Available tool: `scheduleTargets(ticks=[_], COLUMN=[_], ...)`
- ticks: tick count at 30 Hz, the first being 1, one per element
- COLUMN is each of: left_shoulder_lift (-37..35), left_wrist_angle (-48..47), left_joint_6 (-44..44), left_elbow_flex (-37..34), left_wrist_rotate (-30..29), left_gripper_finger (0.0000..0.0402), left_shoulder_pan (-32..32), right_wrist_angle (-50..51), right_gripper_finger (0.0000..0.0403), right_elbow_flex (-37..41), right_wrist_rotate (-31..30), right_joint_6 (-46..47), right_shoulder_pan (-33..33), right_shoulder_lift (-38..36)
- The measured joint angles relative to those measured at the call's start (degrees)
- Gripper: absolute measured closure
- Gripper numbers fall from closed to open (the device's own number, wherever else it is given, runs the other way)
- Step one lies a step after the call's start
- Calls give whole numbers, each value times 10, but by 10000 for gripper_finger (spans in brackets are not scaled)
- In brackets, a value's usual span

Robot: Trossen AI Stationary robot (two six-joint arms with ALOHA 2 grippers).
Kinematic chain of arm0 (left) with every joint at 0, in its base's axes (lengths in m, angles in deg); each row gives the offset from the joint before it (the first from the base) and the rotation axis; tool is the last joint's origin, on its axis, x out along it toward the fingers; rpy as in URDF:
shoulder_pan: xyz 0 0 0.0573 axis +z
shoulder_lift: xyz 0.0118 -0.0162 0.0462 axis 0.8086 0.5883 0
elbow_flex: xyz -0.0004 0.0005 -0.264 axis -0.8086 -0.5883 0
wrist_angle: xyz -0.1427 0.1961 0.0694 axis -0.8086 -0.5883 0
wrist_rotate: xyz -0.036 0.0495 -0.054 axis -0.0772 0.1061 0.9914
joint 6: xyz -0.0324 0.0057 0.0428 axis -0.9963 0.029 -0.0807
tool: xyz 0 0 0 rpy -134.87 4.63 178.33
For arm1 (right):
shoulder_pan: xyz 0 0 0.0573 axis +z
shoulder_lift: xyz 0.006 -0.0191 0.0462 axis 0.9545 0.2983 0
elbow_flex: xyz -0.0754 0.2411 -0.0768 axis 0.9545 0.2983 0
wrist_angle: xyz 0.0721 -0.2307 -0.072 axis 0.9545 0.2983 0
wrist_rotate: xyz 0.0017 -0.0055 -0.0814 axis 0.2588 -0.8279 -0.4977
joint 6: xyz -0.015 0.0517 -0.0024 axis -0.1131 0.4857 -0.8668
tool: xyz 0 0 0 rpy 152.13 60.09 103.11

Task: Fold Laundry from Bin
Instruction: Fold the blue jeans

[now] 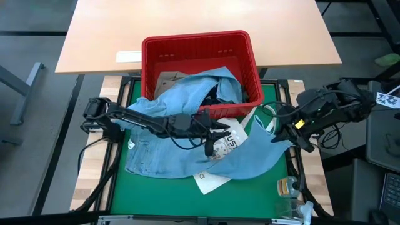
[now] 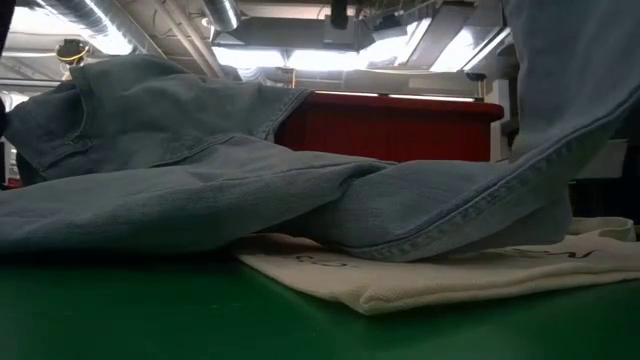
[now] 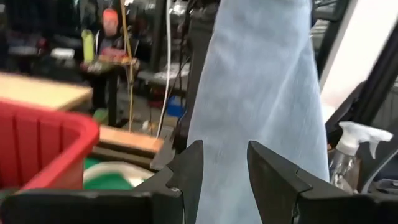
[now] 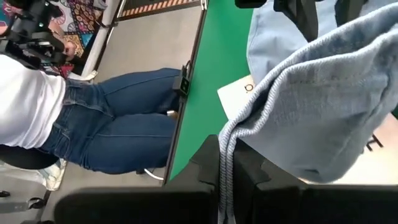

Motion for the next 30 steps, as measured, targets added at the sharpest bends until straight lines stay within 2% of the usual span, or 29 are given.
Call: scheduleTargets(ticks=[6,13,16,20,25,30], left_shoulder_lift=[0,0,0,0,0,0], left_wrist_angle=[24,40,45,52,66,69], left_joint_6=[52,76,97,117,143,148], left_elbow_flex=[0,0,0,0,0,0], left_wrist_rotate=[-1,-2,-1,26,32,93], left_gripper_finger=[279,242,234,233,233,233], left_shoulder_pan=[5,8,8,8,8,8], right_wrist_angle=[-15,-51,-66,-79,-89,-103], right_gripper_finger=[387,387,387,387,387,387], right_elbow_flex=[0,0,0,0,0,0], right_wrist_rotate=[10,12,31,49,55,55], right_joint_6=[-17,-30,-34,-44,-45,-45], right_shoulder_pan=[0,0,0,0,0,0], right_shoulder_lift=[29,70,84,101,115,118])
